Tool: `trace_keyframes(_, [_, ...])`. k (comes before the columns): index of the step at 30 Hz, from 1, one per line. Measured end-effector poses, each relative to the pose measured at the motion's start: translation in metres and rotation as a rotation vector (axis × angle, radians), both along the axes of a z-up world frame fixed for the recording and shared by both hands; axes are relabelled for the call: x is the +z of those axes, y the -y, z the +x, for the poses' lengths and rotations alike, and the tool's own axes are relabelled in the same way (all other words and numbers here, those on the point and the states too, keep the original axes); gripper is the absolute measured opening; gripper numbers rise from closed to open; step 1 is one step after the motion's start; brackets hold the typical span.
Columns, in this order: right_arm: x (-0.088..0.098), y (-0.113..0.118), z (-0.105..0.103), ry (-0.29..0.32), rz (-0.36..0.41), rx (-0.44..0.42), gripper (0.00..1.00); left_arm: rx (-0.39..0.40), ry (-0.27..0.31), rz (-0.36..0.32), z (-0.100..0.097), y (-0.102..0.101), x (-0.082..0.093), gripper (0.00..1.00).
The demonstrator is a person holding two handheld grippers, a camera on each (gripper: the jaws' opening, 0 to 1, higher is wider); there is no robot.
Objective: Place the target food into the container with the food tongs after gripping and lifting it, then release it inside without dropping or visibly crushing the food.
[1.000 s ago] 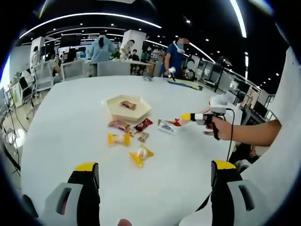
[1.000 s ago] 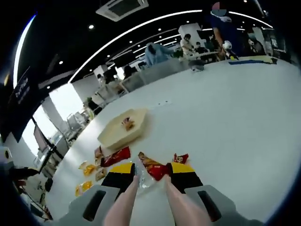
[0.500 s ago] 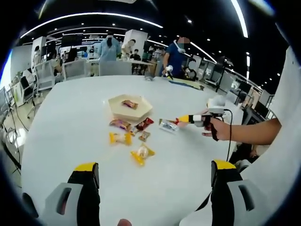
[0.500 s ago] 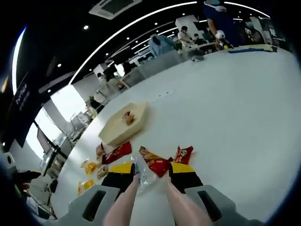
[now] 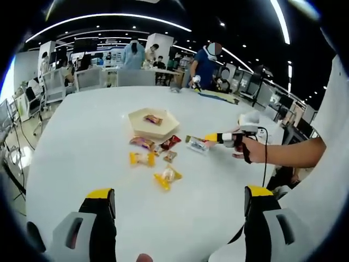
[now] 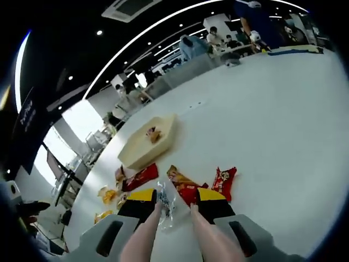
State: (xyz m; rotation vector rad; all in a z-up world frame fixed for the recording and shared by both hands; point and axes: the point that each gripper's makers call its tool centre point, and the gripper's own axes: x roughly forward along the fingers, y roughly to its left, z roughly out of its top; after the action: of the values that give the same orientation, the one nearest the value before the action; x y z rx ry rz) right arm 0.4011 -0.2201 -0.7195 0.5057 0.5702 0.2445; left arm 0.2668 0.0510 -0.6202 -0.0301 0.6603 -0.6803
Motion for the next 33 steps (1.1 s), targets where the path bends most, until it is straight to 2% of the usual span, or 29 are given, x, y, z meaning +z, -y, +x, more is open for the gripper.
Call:
trace_keyframes(6, [0.005,-0.013,0.001,0.009,0.021,0.033,0.28,0.0,0.001,0.003,0.002,0.001,0.0,0.98])
trace_keyframes(10, [0.005,-0.02,0.003,0.011,0.003,0.063,0.26,-0.001,-0.003,0.009,0.001,0.0,-0.002,0.98])
trace_keyframes(20, [0.0,-0.024,0.005,-0.014,-0.031,0.097,0.15,0.012,-0.002,0.008,0.002,-0.004,-0.001,0.98])
trace_keyframes(22, [0.001,-0.025,0.007,-0.003,-0.03,0.11,0.18,0.014,-0.002,0.01,0.002,-0.005,-0.001,0.98])
trace_keyframes(24, [0.004,-0.034,0.006,0.003,0.014,0.144,0.21,0.014,-0.003,0.009,0.002,-0.005,-0.001,0.98])
trace_keyframes(25, [0.003,-0.032,0.005,0.002,-0.007,0.143,0.21,0.013,-0.002,0.009,0.001,-0.004,-0.001,0.98])
trace_keyframes(26, [0.004,-0.031,0.006,0.019,-0.07,0.169,0.22,0.011,-0.002,0.011,0.002,-0.004,-0.002,0.98])
trace_keyframes(27, [0.004,-0.031,0.005,0.019,-0.08,0.176,0.22,0.01,-0.003,0.012,0.002,-0.004,-0.002,0.97])
trace_keyframes(30, [0.016,-0.041,0.006,0.086,-0.147,0.246,0.23,0.007,0.0,0.008,0.002,-0.003,-0.001,0.97])
trace_keyframes(31, [0.018,-0.045,0.006,0.091,-0.154,0.263,0.24,0.007,0.0,0.009,0.002,-0.003,-0.002,0.97])
trace_keyframes(33, [0.015,-0.047,0.006,0.086,-0.217,0.289,0.24,0.004,-0.005,0.013,0.001,-0.003,-0.003,0.96])
